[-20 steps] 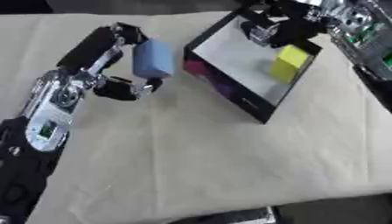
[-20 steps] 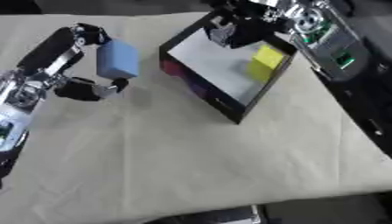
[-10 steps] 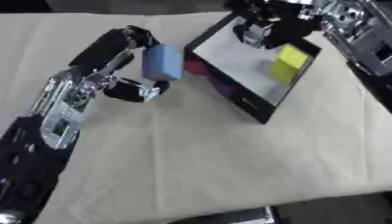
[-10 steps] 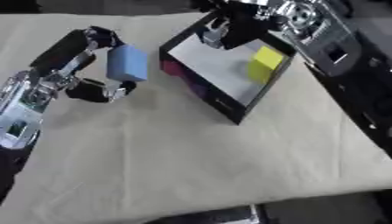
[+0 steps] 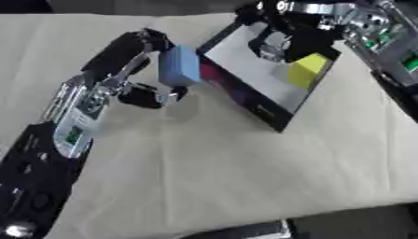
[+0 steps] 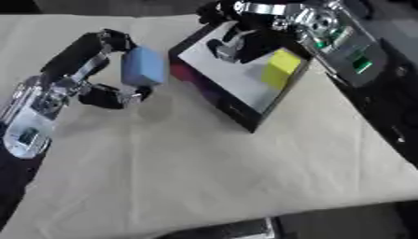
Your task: Pick up the objects with one hand, pass them to the other hand, and then place them into the box on the other side of the table.
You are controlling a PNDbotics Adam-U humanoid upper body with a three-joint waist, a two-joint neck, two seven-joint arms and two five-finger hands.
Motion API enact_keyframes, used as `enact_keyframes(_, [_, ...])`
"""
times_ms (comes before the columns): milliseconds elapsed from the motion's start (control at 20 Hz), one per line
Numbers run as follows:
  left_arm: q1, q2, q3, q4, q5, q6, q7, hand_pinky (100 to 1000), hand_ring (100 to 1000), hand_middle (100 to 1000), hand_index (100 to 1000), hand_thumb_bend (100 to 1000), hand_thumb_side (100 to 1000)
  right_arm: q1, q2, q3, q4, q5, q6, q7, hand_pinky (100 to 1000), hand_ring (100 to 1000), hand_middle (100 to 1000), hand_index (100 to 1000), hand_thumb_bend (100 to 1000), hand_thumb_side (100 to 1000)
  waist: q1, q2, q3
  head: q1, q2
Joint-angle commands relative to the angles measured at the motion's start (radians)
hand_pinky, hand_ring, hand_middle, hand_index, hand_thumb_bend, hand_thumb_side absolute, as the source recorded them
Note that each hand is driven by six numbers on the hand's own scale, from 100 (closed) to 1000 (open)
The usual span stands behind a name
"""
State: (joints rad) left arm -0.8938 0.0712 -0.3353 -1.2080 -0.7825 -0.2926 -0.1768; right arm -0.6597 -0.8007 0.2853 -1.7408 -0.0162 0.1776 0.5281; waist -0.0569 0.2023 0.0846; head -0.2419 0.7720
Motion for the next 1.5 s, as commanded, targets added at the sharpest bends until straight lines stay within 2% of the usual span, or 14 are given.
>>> enact_keyframes(50, [-0.019,-0.008,0.017,-0.015,0.064,0.021,-0.018,704,623,504,464,100,402,-0.017,-0.04,-0.005,-0.016,0.01,0.002,0.001,835,1000,938,1000,100,345,-0.011,-0.036,-0.006,0.004,-0.002])
enact_keyframes(250, [-0.028,-0.003,0.016,-0.067,0.138,0.037,-0.045,703,624,504,465,100,399,-0.021,-0.041,-0.005,-0.007,0.016,0.002,-0.012,832,1000,932,1000,100,354,-0.012,-0.037,-0.012,0.01,-0.002])
enact_keyframes(400, [-0.034,0.001,0.012,-0.075,0.145,0.029,-0.061,699,626,506,467,100,352,-0.027,-0.038,-0.007,0.01,0.015,0.008,-0.02,826,1000,925,1000,100,370,-0.011,-0.037,-0.014,0.019,-0.002])
enact_keyframes(650, [-0.036,-0.014,0.009,-0.069,0.095,0.005,-0.04,696,630,508,469,100,295,-0.038,-0.028,0.005,0.049,0.012,0.018,-0.007,827,1000,931,1000,100,411,-0.015,-0.035,-0.017,0.023,-0.002])
enact_keyframes(900, [-0.038,-0.038,0.002,-0.055,0.008,-0.027,0.0,694,637,514,475,100,200,-0.052,-0.025,0.016,0.077,0.01,0.007,0.002,829,1000,932,1000,100,397,-0.019,-0.036,-0.014,0.006,-0.002])
enact_keyframes(1200, [-0.042,-0.064,0.004,-0.033,-0.066,-0.038,0.04,692,635,511,473,100,204,-0.065,-0.019,0.022,0.079,0.004,-0.008,0.018,829,1000,925,1000,100,380,-0.024,-0.036,-0.012,-0.002,-0.002])
enact_keyframes(1500, [-0.044,-0.077,0.007,-0.019,-0.081,-0.038,0.052,692,634,511,473,100,206,-0.073,-0.013,0.024,0.078,0.006,-0.01,0.031,829,1000,924,1000,100,380,-0.026,-0.036,-0.012,-0.002,-0.002])
